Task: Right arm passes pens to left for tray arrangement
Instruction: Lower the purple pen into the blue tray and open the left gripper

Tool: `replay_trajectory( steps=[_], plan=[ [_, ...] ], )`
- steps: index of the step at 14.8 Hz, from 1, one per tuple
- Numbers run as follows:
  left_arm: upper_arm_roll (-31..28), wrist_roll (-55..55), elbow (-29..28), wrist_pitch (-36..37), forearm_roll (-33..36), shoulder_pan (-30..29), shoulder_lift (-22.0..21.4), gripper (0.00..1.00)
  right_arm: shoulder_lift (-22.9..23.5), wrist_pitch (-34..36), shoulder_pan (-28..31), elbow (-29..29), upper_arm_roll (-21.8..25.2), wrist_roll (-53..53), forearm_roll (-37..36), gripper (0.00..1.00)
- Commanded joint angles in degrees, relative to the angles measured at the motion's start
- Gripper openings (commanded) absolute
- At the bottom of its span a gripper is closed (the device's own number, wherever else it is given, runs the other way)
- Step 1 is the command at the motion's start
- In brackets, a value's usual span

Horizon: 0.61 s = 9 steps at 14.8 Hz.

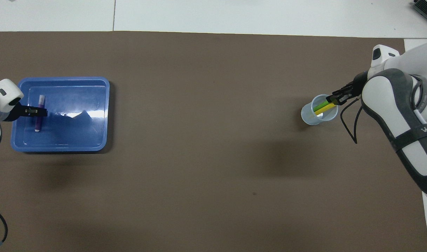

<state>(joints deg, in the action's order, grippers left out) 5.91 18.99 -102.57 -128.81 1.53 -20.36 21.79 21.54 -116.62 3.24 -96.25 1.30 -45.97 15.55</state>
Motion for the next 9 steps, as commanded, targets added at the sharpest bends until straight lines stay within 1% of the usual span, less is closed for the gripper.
replay_trajectory(
  steps=[1,5,9],
  plan=[
    [0.24,-7.96,1.05,3.56,0.32,0.67,-0.34,1.00,-0.27,1.05,0.54,-0.17,-0.25,-0.61,0.19,0.19],
    [0.77,-16.94,1.76,7.78,-6.35,1.03,-2.01,1.00,-0.27,1.92,0.45,0.27,-0.25,-0.43,0.19,0.16],
    [0.95,-32.84,1.41,11.38,-7.59,5.06,-4.20,1.00,-0.44,2.72,0.18,0.63,-0.16,0.71,0.19,0.15]
  ],
)
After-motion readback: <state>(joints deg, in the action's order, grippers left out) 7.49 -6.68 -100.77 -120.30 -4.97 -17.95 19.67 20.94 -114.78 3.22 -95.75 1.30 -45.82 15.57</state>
